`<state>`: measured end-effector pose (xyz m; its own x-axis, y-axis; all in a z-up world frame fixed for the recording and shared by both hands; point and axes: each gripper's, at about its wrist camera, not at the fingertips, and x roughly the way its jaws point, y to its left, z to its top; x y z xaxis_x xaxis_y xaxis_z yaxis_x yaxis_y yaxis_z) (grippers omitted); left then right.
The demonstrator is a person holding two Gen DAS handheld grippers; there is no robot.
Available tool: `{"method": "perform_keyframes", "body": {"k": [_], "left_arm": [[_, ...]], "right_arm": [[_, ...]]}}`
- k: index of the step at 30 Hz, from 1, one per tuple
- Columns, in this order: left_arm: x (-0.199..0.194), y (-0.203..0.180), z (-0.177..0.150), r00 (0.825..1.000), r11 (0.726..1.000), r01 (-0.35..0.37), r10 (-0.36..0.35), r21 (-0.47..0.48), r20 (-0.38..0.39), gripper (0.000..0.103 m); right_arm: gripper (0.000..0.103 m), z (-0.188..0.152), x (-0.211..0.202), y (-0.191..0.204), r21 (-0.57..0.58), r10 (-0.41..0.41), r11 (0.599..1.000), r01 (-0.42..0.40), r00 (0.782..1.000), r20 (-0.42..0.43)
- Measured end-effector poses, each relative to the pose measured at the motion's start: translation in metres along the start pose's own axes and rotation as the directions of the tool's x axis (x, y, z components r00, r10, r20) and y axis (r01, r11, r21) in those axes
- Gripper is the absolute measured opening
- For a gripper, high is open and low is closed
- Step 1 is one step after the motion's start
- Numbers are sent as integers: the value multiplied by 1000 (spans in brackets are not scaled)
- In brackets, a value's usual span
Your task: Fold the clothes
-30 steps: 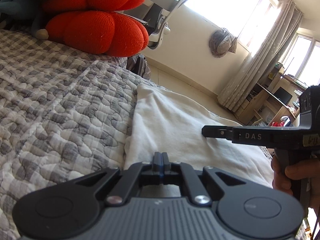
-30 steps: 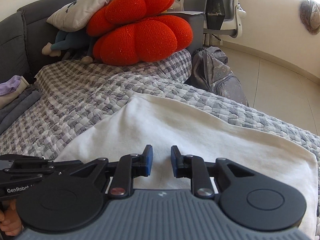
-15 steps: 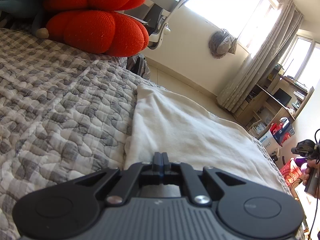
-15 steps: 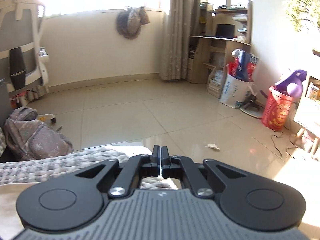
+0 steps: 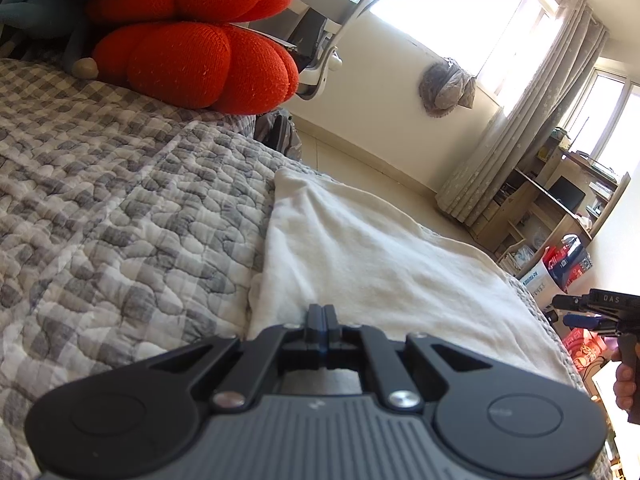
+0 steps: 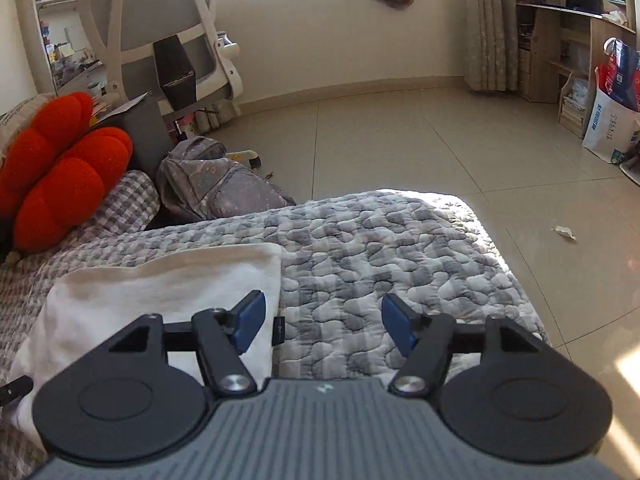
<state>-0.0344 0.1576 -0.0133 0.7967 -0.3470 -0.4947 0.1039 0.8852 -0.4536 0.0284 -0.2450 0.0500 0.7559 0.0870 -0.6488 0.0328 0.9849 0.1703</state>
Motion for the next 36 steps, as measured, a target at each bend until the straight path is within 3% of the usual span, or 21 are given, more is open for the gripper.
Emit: {"method": "perform_keyframes", "body": {"k": [5,8,12,14,15,16,18,20,24,27,29,31,33,34,36], "left_arm": [[0,-1,0,1000,1000,-5,5,7,-1,3],[0,-1,0,1000,1000,-2,2,2,-1,3],[-1,1,0,1000,1000,6,-6,-8,-1,3],[-1,1,-1,1000,1000,9,-9,-13,-1,3],[-1,1,-1,1000,1000,11,-11,-15,-1,3],[-1,1,-1,1000,1000,11,-11,-16,-1,3],[-1,1,-1,1000,1000,11,-11,-16,-1,3],[-1,1,-1,1000,1000,13,-13,-18,0,3],[-1,-1,-2,1000,1000,7,-7,-11,0,3],[-1,-2,-1,1000,1000,3,-3,-7,1,3],[-1,-2,-1,1000,1000,4,-4,-8,0,3],[-1,-2,-1,1000,1000,2,-2,-5,0,3],[-1,-3,-1,1000,1000,0,0,-2,0,3],[-1,-3,-1,1000,1000,0,0,-2,0,3],[-1,-3,-1,1000,1000,2,-2,-5,-1,3]], "right_arm": [[72,-10,-6,45,-76,135,989,-130,989,57],[72,-29,-5,87,-277,227,938,-207,973,44],[76,-52,21,99,-419,163,893,-162,986,-33],[90,-53,24,69,-343,212,916,-209,977,-29],[86,-51,23,51,-288,246,926,-244,969,-29],[76,-49,20,37,-248,280,928,-277,960,-24],[71,-45,12,21,-203,283,939,-279,959,-11],[80,-44,5,10,-205,100,975,-91,994,34],[82,-46,-1,-35,50,89,995,-92,994,61],[82,-44,-12,-23,-4,76,997,-76,990,115],[80,-42,-17,-9,-32,134,991,-131,981,140],[58,-40,-20,6,-64,199,979,-191,970,142],[47,-42,-14,20,-105,216,973,-206,972,90],[46,-45,-3,26,-123,209,972,-202,977,46],[47,-57,6,33,-186,179,969,-164,981,69]]}}
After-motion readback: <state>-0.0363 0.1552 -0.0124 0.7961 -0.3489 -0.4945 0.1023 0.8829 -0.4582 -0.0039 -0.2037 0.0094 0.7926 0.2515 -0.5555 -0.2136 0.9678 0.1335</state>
